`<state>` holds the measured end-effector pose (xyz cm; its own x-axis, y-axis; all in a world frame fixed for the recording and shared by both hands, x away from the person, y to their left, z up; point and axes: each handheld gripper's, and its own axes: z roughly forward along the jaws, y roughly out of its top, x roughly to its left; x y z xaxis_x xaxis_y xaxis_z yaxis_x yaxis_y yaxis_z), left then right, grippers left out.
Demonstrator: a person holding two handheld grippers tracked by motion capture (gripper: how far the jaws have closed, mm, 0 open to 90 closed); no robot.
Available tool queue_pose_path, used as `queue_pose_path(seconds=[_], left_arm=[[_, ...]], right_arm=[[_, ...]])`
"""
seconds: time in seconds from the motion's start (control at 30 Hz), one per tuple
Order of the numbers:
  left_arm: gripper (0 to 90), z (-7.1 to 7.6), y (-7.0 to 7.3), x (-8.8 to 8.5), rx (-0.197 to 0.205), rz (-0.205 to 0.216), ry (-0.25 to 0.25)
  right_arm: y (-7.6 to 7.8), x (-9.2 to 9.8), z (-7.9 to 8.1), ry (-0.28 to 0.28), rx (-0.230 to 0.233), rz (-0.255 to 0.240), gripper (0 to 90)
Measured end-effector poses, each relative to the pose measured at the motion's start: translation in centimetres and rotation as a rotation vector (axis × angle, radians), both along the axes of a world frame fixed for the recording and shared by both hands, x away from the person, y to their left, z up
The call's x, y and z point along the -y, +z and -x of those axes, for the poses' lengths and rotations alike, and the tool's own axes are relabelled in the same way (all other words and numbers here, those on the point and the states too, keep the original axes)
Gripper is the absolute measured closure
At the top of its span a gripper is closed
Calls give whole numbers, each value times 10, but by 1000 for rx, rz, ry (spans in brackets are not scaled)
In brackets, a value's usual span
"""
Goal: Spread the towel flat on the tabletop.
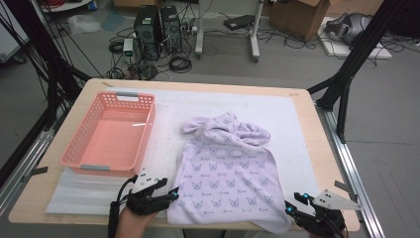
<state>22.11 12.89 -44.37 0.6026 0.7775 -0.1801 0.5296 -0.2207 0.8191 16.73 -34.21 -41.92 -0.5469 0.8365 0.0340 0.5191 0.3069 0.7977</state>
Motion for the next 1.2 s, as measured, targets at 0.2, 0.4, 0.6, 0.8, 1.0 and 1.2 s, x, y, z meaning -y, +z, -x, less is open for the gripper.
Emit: queue_pose_path(seconds=[0.2,0.4,0.6,0.8,1.0,1.2], left_arm=[[527,-18,-8,16,-24,-63,-8],[855,-40,-5,18,-32,-79,16],[855,-77,1,22,-27,-59,98],[855,-100,-2,19,38,-86,160],[759,-101,-4,21,95,-83,145],[505,-78,1,16,55,-36,74]], right_arm=[[-15,-11,-42,-29,-28,57,541],[-28,-17,-82,-33,-79,51,639],[-30,-17,-111,-40,-52,8,872],[-30,-18,-140,-145,13,27,874],[-28,-23,-155,-213,60,109,874],[-25,-23,-146,-205,57,71,695]])
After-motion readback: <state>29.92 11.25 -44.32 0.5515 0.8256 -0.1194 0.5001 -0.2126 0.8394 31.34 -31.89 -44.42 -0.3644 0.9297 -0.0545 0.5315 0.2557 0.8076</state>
